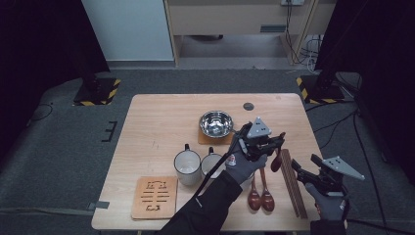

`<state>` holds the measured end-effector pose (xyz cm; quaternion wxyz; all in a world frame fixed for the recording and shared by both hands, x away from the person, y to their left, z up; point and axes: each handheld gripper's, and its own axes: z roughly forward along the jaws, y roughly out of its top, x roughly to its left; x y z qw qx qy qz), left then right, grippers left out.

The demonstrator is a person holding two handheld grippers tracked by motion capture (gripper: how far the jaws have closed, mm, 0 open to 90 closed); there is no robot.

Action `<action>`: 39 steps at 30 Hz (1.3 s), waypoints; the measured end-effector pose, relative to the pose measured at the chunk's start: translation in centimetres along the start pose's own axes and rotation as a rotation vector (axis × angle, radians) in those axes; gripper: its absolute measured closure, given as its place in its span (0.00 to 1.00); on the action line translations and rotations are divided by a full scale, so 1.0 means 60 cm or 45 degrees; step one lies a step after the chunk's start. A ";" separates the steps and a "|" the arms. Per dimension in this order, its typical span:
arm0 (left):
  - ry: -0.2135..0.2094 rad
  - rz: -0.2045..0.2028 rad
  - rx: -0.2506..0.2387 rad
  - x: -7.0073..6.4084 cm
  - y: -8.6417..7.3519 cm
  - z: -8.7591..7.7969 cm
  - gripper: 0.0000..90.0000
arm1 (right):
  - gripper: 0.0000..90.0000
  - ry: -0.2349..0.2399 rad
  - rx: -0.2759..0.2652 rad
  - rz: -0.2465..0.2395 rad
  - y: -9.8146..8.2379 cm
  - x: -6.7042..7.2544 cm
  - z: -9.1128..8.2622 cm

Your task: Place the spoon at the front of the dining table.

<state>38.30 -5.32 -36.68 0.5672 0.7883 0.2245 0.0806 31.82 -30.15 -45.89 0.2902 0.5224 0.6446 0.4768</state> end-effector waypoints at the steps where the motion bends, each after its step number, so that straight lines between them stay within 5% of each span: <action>1: 0.001 0.000 -0.001 0.001 0.001 -0.002 0.94 | 0.22 -0.005 0.001 -0.002 -0.001 -0.002 0.001; 20: 0.045 -0.014 -0.097 0.028 0.032 -0.036 0.94 | 0.20 -0.033 0.026 -0.010 -0.011 -0.009 0.010; 39: 0.159 -0.051 -0.180 0.088 0.042 -0.096 0.94 | 0.20 -0.028 0.051 -0.038 -0.018 -0.003 0.018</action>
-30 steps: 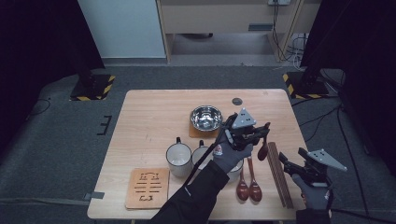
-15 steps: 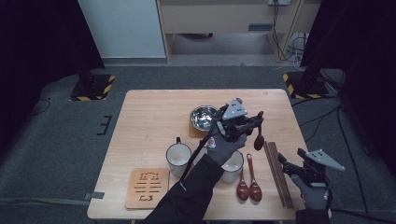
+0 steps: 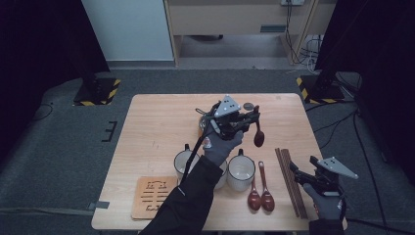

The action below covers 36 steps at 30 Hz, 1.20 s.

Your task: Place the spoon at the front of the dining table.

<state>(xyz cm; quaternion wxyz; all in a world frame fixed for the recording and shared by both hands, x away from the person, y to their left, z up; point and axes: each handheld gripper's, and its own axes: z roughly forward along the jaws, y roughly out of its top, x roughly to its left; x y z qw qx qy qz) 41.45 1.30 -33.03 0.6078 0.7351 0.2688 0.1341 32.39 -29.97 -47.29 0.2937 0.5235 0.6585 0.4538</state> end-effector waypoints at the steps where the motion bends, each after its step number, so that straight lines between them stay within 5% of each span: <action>1: 0.008 -0.003 -0.005 0.004 0.001 -0.002 0.94 | 0.20 -0.002 0.002 -0.001 0.000 0.000 0.000; 14: 0.107 -0.024 -0.031 0.059 0.010 -0.034 0.94 | 0.20 -0.004 0.021 -0.001 -0.005 -0.001 0.007; 36: 0.224 -0.060 -0.014 0.135 0.005 -0.048 0.94 | 0.20 -0.013 0.040 -0.010 -0.011 -0.002 0.012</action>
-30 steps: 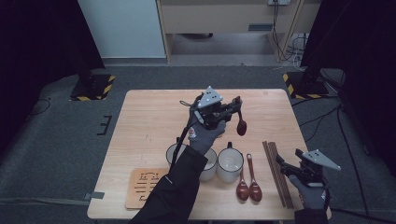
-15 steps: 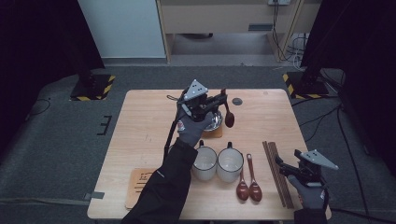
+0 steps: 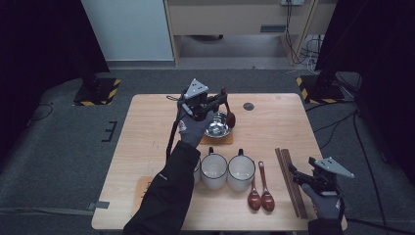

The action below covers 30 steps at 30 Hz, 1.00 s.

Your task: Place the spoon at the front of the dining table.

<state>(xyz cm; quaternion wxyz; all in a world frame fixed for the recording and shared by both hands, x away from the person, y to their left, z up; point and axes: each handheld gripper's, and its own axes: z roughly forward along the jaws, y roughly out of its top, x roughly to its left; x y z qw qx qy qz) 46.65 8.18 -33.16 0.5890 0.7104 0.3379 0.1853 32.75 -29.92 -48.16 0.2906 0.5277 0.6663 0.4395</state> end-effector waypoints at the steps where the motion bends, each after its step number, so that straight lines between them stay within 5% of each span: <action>1: 0.007 0.001 0.002 0.004 -0.001 0.000 0.94 | 0.20 0.000 -0.001 -0.002 0.000 0.000 0.000; 30: 0.136 -0.092 0.027 0.092 -0.026 0.023 0.93 | 0.19 -0.018 0.014 -0.015 -0.005 -0.004 0.005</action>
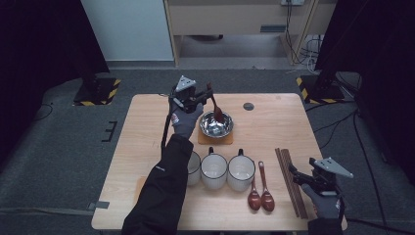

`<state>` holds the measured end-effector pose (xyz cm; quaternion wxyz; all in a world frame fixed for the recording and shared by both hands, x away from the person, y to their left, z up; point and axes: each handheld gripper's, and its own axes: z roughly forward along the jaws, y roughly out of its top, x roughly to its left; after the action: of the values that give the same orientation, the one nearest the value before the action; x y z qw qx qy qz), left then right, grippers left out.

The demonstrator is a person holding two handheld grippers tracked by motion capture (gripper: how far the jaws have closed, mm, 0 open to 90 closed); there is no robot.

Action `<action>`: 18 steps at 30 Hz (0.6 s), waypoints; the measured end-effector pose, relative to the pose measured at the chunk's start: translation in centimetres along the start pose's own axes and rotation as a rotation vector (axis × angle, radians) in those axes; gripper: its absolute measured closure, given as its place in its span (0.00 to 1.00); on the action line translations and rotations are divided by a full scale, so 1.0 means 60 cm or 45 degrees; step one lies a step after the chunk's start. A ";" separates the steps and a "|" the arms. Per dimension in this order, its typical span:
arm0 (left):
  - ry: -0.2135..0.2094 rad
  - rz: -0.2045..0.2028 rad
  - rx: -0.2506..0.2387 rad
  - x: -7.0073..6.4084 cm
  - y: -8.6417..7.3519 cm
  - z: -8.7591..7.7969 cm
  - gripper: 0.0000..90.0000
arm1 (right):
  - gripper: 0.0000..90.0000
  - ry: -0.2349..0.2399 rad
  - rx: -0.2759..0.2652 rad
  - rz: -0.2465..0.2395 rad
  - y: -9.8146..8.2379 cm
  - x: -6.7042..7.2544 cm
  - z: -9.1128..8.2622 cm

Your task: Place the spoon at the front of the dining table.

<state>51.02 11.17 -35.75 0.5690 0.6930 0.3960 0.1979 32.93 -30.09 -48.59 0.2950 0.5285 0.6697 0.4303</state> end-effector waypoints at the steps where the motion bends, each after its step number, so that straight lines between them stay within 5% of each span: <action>1: 0.004 0.000 0.005 0.002 -0.001 0.001 0.93 | 0.19 -0.001 0.001 -0.001 0.000 0.000 0.000; 18: 0.040 -0.026 0.049 0.024 -0.019 0.019 0.93 | 0.19 0.000 0.008 -0.003 -0.002 0.001 0.003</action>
<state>52.34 11.61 -37.37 0.5514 0.6965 0.4156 0.1952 33.01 -29.98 -48.77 0.2940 0.5286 0.6716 0.4279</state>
